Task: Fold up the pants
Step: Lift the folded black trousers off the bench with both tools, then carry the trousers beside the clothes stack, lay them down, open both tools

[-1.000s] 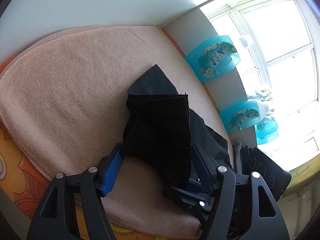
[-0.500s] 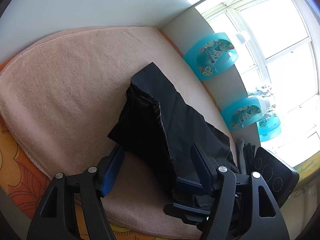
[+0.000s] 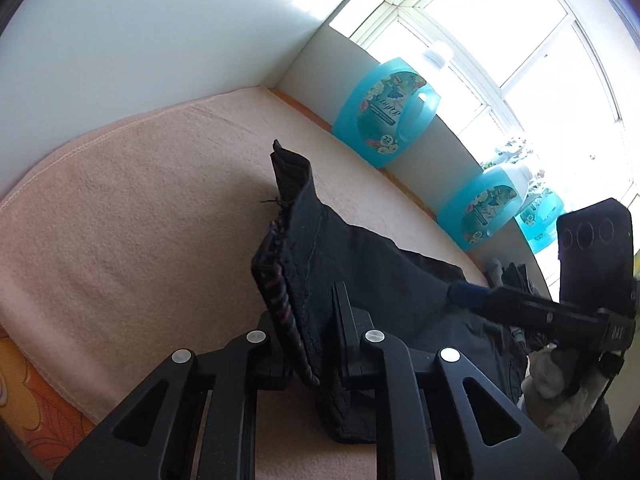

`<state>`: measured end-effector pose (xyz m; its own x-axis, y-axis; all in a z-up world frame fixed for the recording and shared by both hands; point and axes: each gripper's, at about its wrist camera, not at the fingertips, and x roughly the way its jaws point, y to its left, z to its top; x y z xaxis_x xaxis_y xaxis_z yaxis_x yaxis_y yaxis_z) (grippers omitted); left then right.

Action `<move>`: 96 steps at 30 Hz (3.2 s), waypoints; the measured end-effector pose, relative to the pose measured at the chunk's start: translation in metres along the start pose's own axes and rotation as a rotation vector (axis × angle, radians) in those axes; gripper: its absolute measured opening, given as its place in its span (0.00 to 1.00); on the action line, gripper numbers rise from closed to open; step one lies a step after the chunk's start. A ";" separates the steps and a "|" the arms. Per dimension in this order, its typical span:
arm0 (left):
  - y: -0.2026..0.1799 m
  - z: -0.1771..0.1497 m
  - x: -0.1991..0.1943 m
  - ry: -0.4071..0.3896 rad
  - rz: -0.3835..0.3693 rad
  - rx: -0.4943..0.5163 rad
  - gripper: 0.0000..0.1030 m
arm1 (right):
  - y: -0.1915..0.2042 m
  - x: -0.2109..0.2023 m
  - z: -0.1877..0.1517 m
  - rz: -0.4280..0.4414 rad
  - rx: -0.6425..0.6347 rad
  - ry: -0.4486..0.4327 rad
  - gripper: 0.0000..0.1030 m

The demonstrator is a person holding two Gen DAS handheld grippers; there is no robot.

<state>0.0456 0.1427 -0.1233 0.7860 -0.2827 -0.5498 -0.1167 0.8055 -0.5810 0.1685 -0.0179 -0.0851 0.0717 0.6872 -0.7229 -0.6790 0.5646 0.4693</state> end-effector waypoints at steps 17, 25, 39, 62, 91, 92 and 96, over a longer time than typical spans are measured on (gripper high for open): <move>-0.067 -0.031 0.021 0.048 0.023 0.393 0.13 | -0.012 0.080 0.039 -0.256 0.113 0.246 0.56; -0.064 -0.037 0.009 0.024 0.111 0.396 0.51 | -0.011 0.062 0.029 -0.205 0.092 0.209 0.08; -0.061 -0.036 -0.001 -0.001 -0.015 0.341 0.11 | 0.000 0.049 0.050 -0.198 0.066 0.150 0.05; -0.029 -0.004 -0.037 -0.076 -0.082 0.234 0.07 | 0.062 0.065 0.082 -0.147 -0.025 0.069 0.04; -0.251 -0.038 0.076 0.147 -0.434 0.659 0.07 | -0.082 -0.226 -0.048 -0.395 0.180 -0.227 0.04; -0.259 -0.043 0.082 0.164 -0.445 0.672 0.07 | -0.091 -0.235 -0.057 -0.408 0.195 -0.229 0.04; -0.290 -0.064 0.114 0.242 -0.498 0.716 0.07 | -0.131 -0.265 -0.096 -0.443 0.267 -0.229 0.04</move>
<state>0.1296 -0.1565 -0.0560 0.4862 -0.7217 -0.4928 0.6719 0.6693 -0.3173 0.1684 -0.3177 -0.0037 0.4847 0.4234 -0.7654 -0.3414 0.8972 0.2801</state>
